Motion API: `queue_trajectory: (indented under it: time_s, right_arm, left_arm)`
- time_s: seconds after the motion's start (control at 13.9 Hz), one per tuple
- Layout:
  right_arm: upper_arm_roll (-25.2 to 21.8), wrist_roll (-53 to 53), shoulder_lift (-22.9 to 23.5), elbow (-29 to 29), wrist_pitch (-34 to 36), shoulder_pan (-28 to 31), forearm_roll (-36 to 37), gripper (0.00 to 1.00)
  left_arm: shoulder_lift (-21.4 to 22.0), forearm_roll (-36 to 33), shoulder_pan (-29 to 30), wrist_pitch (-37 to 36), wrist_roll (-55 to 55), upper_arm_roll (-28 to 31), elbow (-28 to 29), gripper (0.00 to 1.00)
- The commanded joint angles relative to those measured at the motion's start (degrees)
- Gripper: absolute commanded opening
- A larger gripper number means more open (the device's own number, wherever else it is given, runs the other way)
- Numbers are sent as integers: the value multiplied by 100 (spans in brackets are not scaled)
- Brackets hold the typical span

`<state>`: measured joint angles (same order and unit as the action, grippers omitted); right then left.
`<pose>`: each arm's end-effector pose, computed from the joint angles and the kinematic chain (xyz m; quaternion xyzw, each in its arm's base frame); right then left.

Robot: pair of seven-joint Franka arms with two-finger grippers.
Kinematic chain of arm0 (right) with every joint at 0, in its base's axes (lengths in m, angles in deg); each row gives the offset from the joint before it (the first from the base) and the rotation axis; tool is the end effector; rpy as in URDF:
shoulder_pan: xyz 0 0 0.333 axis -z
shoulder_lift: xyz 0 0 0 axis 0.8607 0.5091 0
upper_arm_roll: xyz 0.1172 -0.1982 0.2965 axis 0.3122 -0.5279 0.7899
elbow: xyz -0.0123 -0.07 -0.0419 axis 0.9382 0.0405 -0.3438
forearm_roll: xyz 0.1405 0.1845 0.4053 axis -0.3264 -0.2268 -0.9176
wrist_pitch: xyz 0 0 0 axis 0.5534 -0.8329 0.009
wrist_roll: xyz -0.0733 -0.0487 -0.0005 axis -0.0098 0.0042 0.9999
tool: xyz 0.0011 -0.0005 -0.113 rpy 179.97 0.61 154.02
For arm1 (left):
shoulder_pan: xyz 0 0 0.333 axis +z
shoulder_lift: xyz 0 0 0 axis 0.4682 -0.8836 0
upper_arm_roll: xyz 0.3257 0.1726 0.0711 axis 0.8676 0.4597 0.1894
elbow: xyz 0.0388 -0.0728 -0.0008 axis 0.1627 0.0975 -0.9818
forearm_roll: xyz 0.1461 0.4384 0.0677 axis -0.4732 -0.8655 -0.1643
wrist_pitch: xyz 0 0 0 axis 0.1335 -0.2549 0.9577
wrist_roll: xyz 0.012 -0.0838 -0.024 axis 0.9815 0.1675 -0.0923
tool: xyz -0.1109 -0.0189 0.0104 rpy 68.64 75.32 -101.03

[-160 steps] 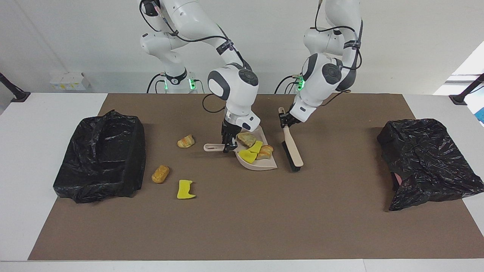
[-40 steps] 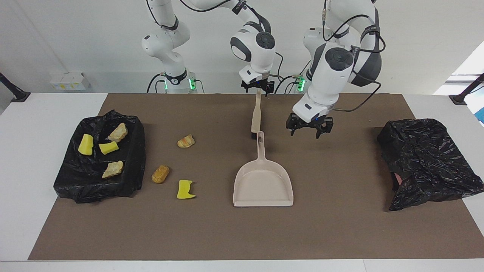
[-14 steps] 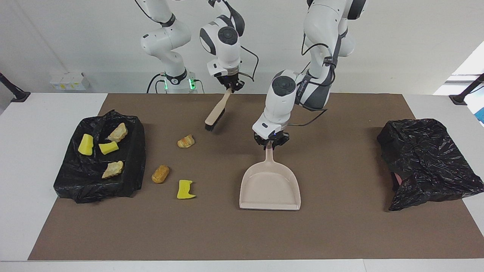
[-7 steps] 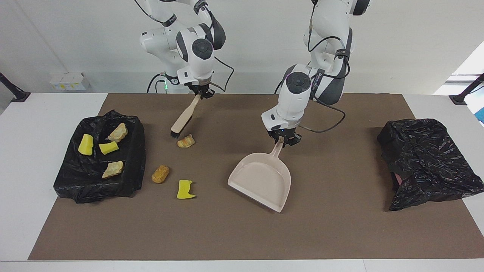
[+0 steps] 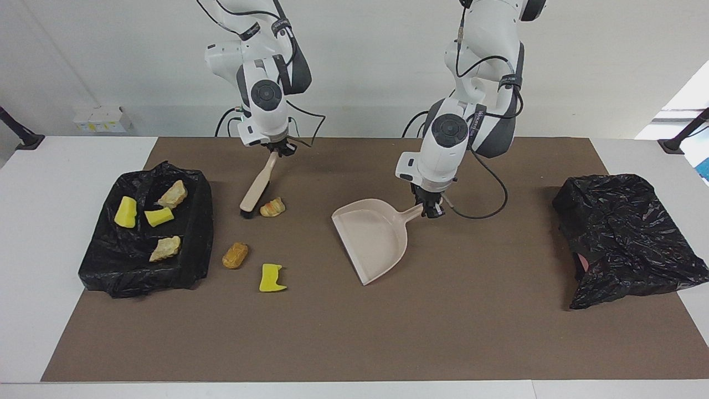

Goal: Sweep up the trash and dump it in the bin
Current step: 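Move the dustpan toward the bread with the left gripper while the right gripper brushes, then sweep the bread piece into the dustpan with the brush in the right gripper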

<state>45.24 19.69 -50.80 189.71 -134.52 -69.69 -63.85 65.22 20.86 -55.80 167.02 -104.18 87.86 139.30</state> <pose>0.4053 0.1606 0.3341 0.9671 -0.1759 -0.1574 0.0944 0.5942 -0.3364 0.3949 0.8048 -0.5904 -0.0568 0.0223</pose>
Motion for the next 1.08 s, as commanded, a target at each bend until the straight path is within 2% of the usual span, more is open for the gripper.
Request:
queue_trajectory:
  time_s: [0.0,0.07,0.29,0.5,0.65,0.79,1.01]
  right_arm:
    - [54,26,645,-528,-129,-147,-12,0]
    - [63,-1,768,-713,-94,-201,-134,0]
    - [72,8,840,-864,-190,-534,-1047,0]
    - [89,183,849,-908,-348,-841,-1541,0]
    - [98,201,822,-935,-445,-1053,-1839,0]
    - [98,690,787,-970,-480,-1368,-2138,0]
    - [98,966,892,-1294,-392,-1537,-2122,0]
  left_arm:
    - [411,-106,-278,235,-228,8,504,0]
    - [455,-115,-366,297,-202,8,601,0]
    - [709,-914,-770,473,34,-1,934,0]
    - [885,-1125,-893,754,150,-1,1383,0]
    - [903,-1135,-912,781,255,-10,1410,0]
    - [868,-1135,-920,843,535,-18,1445,0]
    - [798,-1126,-842,1124,616,-18,1489,0]
